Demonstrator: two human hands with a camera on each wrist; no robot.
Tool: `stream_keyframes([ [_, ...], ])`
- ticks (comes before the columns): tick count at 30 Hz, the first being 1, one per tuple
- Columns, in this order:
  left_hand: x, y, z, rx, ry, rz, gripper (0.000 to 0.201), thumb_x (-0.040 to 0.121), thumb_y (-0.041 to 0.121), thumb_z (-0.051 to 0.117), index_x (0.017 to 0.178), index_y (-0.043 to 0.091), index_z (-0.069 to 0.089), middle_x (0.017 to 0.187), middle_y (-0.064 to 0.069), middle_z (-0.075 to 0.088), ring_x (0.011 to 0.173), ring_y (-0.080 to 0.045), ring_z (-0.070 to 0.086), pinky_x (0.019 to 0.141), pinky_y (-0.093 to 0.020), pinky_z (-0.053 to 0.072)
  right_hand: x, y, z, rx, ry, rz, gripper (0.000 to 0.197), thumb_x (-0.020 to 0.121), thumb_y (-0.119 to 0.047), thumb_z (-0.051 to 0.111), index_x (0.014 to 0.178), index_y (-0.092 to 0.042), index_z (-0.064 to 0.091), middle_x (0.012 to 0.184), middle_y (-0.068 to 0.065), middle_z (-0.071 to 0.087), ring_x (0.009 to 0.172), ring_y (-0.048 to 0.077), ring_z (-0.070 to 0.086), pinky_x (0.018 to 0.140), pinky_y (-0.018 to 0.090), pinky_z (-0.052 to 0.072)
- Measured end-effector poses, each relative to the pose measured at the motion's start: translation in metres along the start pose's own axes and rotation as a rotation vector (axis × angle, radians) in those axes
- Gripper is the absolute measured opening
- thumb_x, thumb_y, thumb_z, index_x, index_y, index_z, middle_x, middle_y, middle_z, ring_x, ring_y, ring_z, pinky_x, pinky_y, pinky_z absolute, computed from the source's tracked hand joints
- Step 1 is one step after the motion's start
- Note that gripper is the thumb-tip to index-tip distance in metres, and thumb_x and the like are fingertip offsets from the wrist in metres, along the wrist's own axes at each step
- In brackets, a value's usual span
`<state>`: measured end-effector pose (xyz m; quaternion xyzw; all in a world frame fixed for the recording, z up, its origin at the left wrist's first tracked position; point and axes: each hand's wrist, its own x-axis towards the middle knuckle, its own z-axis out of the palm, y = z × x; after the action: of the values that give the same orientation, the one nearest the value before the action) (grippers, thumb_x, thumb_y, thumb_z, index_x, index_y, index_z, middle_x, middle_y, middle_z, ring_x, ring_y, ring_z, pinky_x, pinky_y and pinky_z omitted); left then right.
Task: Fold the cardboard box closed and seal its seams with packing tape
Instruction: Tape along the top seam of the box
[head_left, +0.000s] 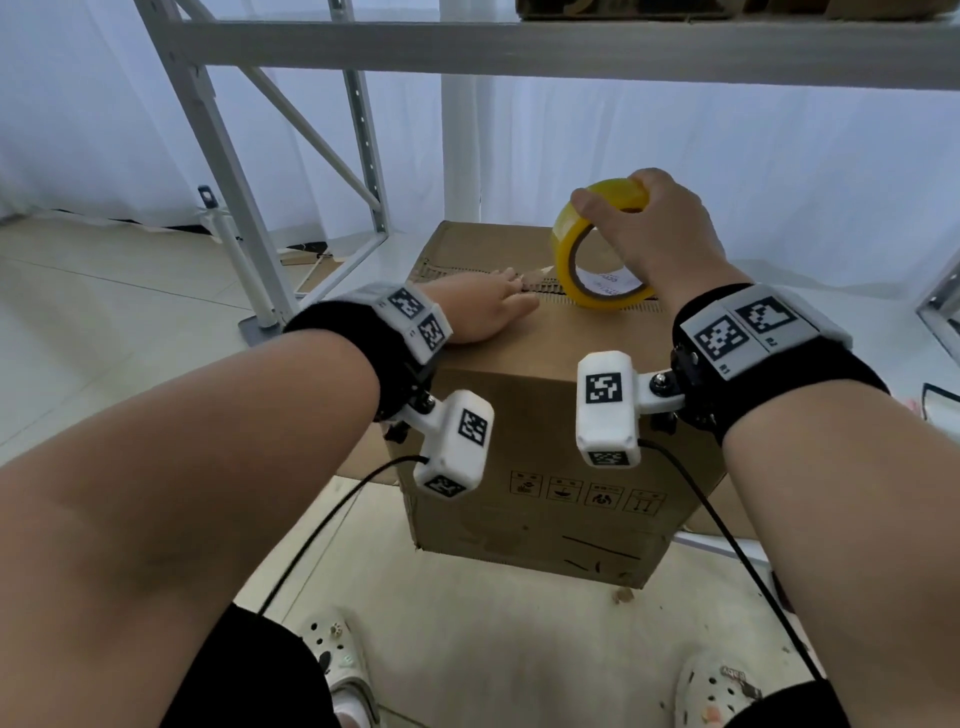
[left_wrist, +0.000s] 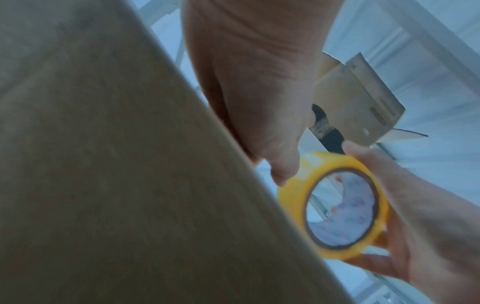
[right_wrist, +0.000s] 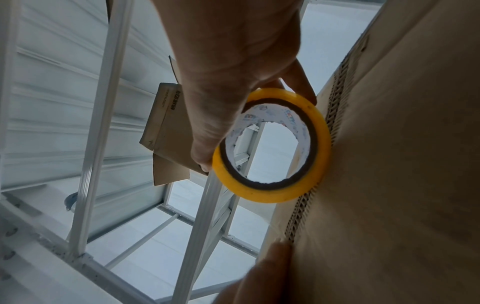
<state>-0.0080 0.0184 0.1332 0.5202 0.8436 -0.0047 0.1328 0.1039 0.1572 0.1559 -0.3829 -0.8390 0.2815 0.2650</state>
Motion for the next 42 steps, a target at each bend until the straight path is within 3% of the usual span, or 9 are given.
stream_keyframes([
  [6, -0.006, -0.032, -0.005, -0.037, 0.033, 0.033, 0.049, 0.104, 0.037, 0.019, 0.149, 0.019, 0.026, 0.157, 0.006, 0.020, 0.144, -0.012, 0.018, 0.114, -0.024, 0.008, -0.001, -0.003, -0.002, 0.067, 0.010, 0.041, 0.077, 0.075, -0.069, 0.050, 0.138, -0.027, 0.041, 0.134, 0.003, 0.047, 0.121, 0.024, 0.046, 0.103, 0.049, 0.038],
  [11, -0.013, -0.047, -0.005, -0.075, 0.045, -0.012, 0.050, 0.103, 0.040, 0.017, 0.150, 0.025, 0.022, 0.158, 0.006, 0.014, 0.145, -0.012, 0.014, 0.115, -0.026, 0.006, -0.001, 0.002, -0.008, 0.108, -0.005, 0.057, 0.080, 0.075, -0.072, 0.051, 0.139, -0.026, 0.040, 0.134, 0.001, 0.048, 0.121, 0.024, 0.046, 0.101, 0.047, 0.040],
  [16, -0.006, -0.022, 0.004, 0.025, 0.027, -0.096, 0.060, 0.101, 0.048, 0.017, 0.152, 0.018, 0.008, 0.160, -0.002, 0.002, 0.146, -0.016, 0.003, 0.117, -0.033, 0.003, 0.002, 0.009, -0.014, 0.131, -0.036, 0.028, 0.081, 0.077, -0.075, 0.050, 0.138, -0.023, 0.040, 0.130, 0.001, 0.050, 0.118, 0.024, 0.048, 0.100, 0.046, 0.042],
  [23, 0.006, 0.000, 0.005, 0.007, 0.012, -0.107, 0.065, 0.101, 0.050, 0.019, 0.152, 0.013, 0.004, 0.160, -0.003, -0.002, 0.146, -0.015, -0.001, 0.116, -0.029, 0.002, 0.006, 0.004, -0.012, 0.081, -0.045, 0.022, 0.084, 0.074, -0.083, 0.039, 0.133, -0.023, 0.043, 0.120, -0.001, 0.052, 0.111, 0.022, 0.049, 0.101, 0.049, 0.039],
  [26, 0.006, 0.000, 0.003, -0.002, 0.012, -0.101, 0.065, 0.100, 0.050, 0.020, 0.152, 0.014, 0.006, 0.160, -0.002, 0.000, 0.146, -0.015, 0.002, 0.116, -0.029, 0.003, 0.006, 0.005, -0.011, 0.068, -0.024, 0.020, 0.076, 0.081, -0.075, 0.043, 0.134, -0.021, 0.043, 0.110, -0.004, 0.048, 0.104, 0.020, 0.047, 0.099, 0.045, 0.041],
  [30, 0.007, -0.002, 0.001, -0.011, 0.012, -0.110, 0.065, 0.100, 0.052, 0.018, 0.152, 0.015, 0.007, 0.160, -0.001, 0.002, 0.146, -0.015, 0.003, 0.115, -0.029, 0.002, 0.006, 0.000, -0.010, 0.103, 0.013, 0.005, 0.070, 0.080, -0.067, 0.054, 0.131, -0.020, 0.045, 0.119, -0.001, 0.050, 0.108, 0.020, 0.048, 0.095, 0.042, 0.043],
  [35, 0.008, 0.003, 0.005, -0.070, 0.013, -0.152, 0.067, 0.098, 0.057, 0.013, 0.153, 0.019, 0.002, 0.160, 0.002, -0.002, 0.146, -0.014, -0.002, 0.115, -0.030, -0.002, 0.004, 0.000, -0.007, 0.143, 0.137, -0.034, 0.060, 0.080, -0.055, 0.062, 0.120, -0.011, 0.052, 0.100, -0.003, 0.048, 0.092, 0.016, 0.045, 0.075, 0.030, 0.036],
  [42, 0.007, 0.000, 0.002, -0.041, -0.008, -0.124, 0.073, 0.097, 0.059, 0.020, 0.152, 0.018, -0.003, 0.159, 0.001, -0.007, 0.146, -0.013, -0.004, 0.115, -0.029, -0.002, 0.005, -0.005, -0.018, 0.053, 0.163, -0.117, 0.055, 0.077, -0.049, 0.066, 0.116, -0.012, 0.051, 0.100, -0.004, 0.048, 0.092, 0.015, 0.045, 0.073, 0.029, 0.035],
])
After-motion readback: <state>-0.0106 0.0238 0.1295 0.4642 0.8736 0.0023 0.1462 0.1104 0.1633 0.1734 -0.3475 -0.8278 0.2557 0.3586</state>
